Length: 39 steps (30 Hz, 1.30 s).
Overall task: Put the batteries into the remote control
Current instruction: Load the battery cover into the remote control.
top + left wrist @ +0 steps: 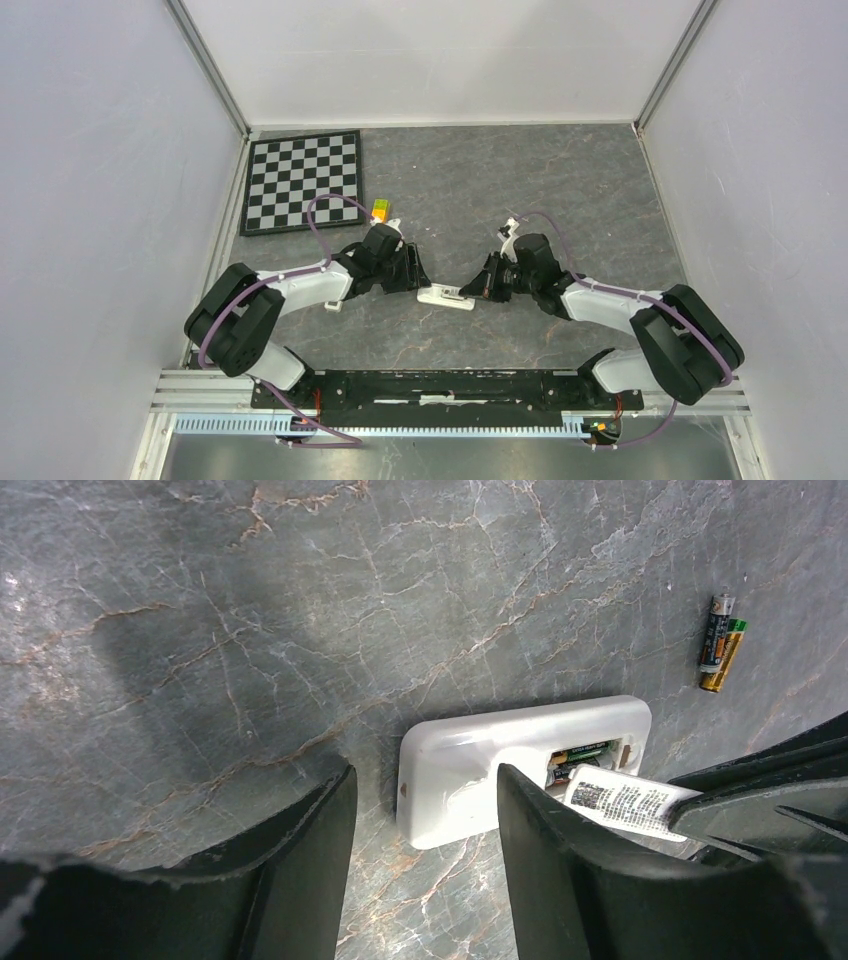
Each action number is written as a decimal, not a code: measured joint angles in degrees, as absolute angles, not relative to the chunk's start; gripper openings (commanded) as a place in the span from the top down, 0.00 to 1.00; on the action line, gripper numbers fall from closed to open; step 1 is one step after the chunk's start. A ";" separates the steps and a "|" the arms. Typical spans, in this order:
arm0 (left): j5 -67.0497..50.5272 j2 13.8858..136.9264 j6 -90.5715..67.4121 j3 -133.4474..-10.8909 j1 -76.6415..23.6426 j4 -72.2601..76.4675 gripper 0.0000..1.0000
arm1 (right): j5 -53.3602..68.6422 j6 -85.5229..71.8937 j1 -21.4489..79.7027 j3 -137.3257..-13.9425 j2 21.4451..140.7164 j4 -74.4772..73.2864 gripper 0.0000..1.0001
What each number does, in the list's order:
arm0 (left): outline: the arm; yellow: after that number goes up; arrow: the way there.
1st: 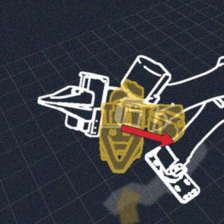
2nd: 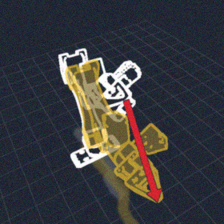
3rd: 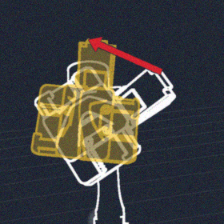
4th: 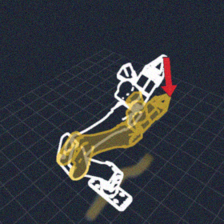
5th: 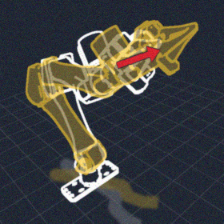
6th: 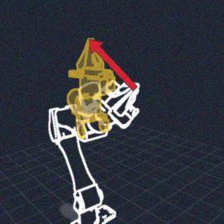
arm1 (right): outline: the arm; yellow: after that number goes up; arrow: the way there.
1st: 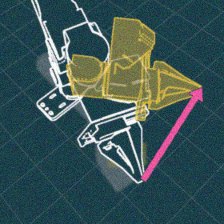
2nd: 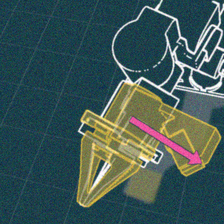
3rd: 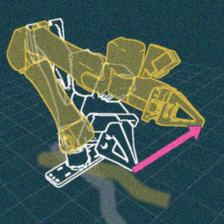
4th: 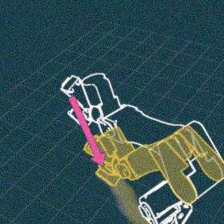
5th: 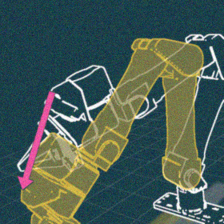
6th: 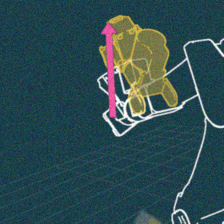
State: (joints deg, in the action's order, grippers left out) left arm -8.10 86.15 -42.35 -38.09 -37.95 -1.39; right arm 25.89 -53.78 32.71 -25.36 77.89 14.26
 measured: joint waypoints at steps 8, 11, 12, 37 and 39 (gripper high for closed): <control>-8.16 86.35 -42.37 -38.24 -37.95 -1.26 0.40 | 26.02 -53.56 32.51 -25.36 78.11 14.31 1.00; -8.27 86.52 -42.35 -38.33 -37.95 -1.17 0.40 | 26.11 -53.56 32.51 -25.36 78.74 14.46 1.00; -8.38 86.54 -42.37 -38.39 -37.95 -1.17 0.41 | 26.13 -53.56 32.51 -25.36 78.96 14.55 1.00; -9.72 87.13 -42.35 -38.63 -37.95 -1.08 0.42 | 26.61 -52.64 32.45 -25.80 82.56 16.71 1.00; -9.80 87.26 -42.35 -38.74 -37.95 -1.08 0.42 | 26.30 -52.47 32.45 -25.80 82.56 16.71 1.00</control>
State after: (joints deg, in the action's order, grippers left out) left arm -9.80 87.26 -42.35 -38.74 -37.95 -1.08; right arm 26.30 -52.47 32.45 -25.80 82.56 16.71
